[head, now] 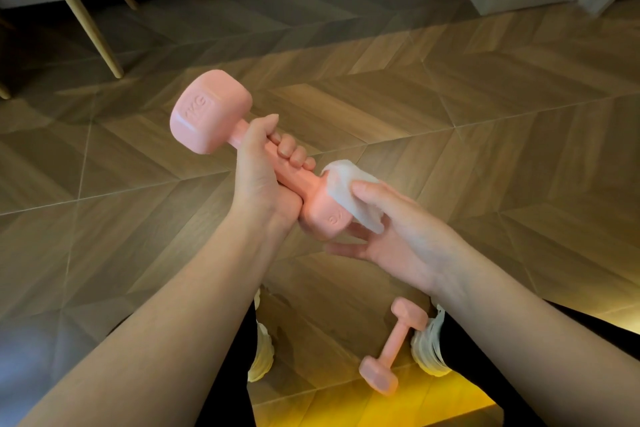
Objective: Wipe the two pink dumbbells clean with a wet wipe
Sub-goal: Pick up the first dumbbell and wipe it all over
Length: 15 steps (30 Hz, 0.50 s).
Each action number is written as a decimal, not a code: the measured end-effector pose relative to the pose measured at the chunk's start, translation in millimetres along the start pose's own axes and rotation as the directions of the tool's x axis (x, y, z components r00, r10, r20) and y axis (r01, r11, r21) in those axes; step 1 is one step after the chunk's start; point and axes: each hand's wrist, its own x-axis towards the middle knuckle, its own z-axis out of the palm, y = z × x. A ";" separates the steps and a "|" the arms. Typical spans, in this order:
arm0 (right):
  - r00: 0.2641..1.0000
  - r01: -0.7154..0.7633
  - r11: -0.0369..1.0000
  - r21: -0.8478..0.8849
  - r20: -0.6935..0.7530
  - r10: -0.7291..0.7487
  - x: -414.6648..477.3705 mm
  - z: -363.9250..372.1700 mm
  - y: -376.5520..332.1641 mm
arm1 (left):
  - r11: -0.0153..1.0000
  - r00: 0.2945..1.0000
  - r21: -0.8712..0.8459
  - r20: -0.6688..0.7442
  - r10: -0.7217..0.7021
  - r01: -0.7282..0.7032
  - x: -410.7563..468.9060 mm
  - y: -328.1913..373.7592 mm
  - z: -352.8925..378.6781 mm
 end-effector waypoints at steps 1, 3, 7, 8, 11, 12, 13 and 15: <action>0.999 -0.024 1.000 0.019 0.033 0.024 0.9 1.8 0.1 | 1.000 1.000 -0.004 0.005 -0.004 0.004 -0.6 -0.4 0.6; 0.995 -0.059 0.996 0.073 0.082 0.053 3.1 5.7 0.8 | 1.000 1.000 -0.010 0.015 -0.009 0.009 -1.9 -1.4 1.6; 0.995 -0.052 0.991 0.119 0.087 0.042 6.7 10.6 4.1 | 1.000 0.999 0.001 0.045 -0.009 0.009 -4.4 -2.0 3.1; 0.996 -0.039 0.993 0.115 0.084 0.029 7.4 11.4 4.5 | 1.000 0.998 0.000 0.054 -0.011 0.011 -4.7 -1.8 3.2; 0.996 -0.004 0.993 0.122 0.089 -0.007 7.5 11.9 5.2 | 1.000 0.998 -0.007 0.069 -0.009 0.010 -4.5 -0.4 3.7; 0.995 0.012 0.992 0.127 0.095 -0.024 7.2 11.5 5.7 | 1.000 0.998 -0.014 0.069 -0.007 0.008 -4.2 0.4 4.0; 0.994 0.034 0.991 0.126 0.103 -0.048 6.8 11.1 6.4 | 1.000 0.998 -0.025 0.066 -0.006 0.008 -4.0 1.5 4.1; 0.989 0.089 0.992 0.093 0.113 -0.100 6.4 11.7 8.5 | 0.999 0.998 -0.054 0.062 -0.004 0.007 -3.6 3.9 3.9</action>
